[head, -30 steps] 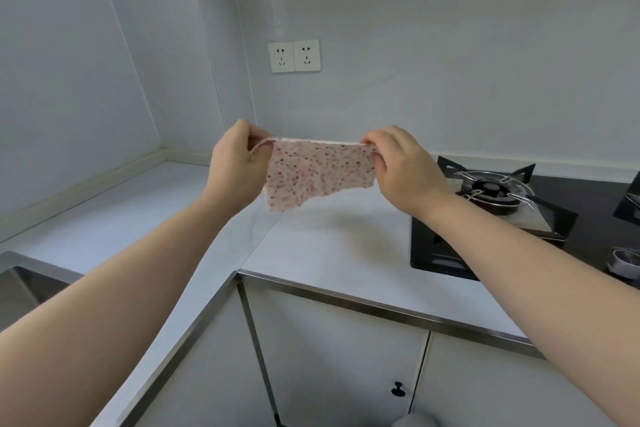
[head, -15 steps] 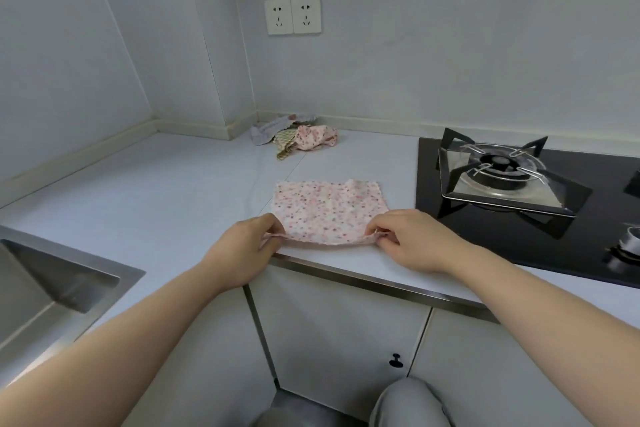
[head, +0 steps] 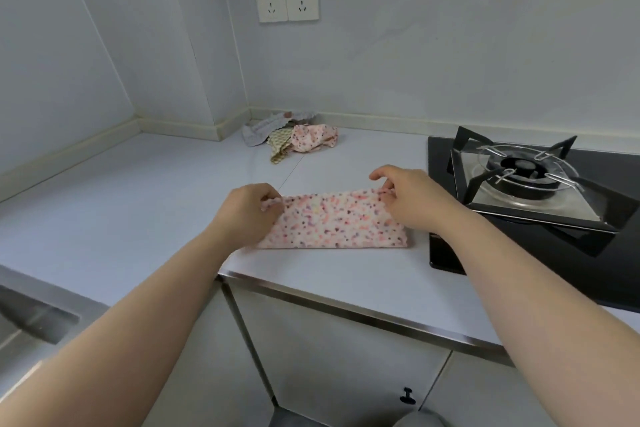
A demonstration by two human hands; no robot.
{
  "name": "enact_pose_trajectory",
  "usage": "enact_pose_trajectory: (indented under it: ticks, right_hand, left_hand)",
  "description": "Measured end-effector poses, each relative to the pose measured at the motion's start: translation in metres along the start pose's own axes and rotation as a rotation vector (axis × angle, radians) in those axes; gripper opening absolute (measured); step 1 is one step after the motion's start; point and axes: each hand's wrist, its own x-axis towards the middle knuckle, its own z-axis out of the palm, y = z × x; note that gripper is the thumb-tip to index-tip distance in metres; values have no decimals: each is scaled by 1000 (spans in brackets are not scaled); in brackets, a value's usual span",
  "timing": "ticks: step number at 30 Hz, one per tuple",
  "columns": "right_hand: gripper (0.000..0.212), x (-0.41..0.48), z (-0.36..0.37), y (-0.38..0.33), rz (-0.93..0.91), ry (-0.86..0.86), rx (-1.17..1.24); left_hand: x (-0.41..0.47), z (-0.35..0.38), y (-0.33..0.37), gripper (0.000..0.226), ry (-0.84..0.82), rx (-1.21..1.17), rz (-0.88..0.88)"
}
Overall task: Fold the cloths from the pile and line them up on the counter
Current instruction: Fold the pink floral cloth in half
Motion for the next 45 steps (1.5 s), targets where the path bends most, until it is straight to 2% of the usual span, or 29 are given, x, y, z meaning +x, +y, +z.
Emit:
enact_pose_trajectory:
  ticks: [2, 5, 7, 10, 13, 16, 18, 20, 21, 23, 26, 29, 31, 36, 45]
  right_hand:
    - [51, 15, 12, 7, 60, -70, -70]
    - [49, 25, 35, 18, 111, -98, -205]
    - [38, 28, 39, 22, 134, -54, -174]
    - [8, 31, 38, 21, 118, -24, -102]
    - [13, 33, 37, 20, 85, 61, 70]
    - [22, 31, 34, 23, 89, 96, 237]
    - [30, 29, 33, 26, 91, 107, 310]
    - [44, 28, 31, 28, 126, 141, 422]
    - [49, 28, 31, 29, 146, 155, 486]
    - [55, 28, 31, 29, 160, 178, 579]
    - [59, 31, 31, 32, 175, 207, 688]
    - [56, 34, 31, 36, 176, 205, 801]
    - [49, 36, 32, 38, 173, 205, 830]
    - [38, 37, 32, 40, 176, 251, 841]
    - [31, 33, 30, 40, 184, 274, 942]
  left_hand:
    - [14, 15, -8, 16, 7, 23, 12]
    - [23, 31, -21, 25, 13, 17, 53]
    - [28, 35, -25, 24, 13, 11, 70]
    - [34, 34, -26, 26, 31, -49, 83]
    - [38, 34, -29, 35, 13, -105, 63]
    - [39, 37, -28, 39, -41, 53, 63]
    - [39, 37, -25, 34, -67, 72, 21]
    - [39, 37, -24, 18, -52, 32, 19]
    - [38, 35, -23, 11, -40, 3, 30]
    - [37, 32, -23, 16, -13, -113, 26]
    - [34, 29, -24, 24, 44, -440, -25]
    - [33, 26, -25, 34, 87, -706, -82]
    - [33, 26, -27, 38, 83, -804, -110]
    - [31, 26, -29, 35, 113, -781, -118]
    - [30, 28, -28, 18, 161, -768, -115]
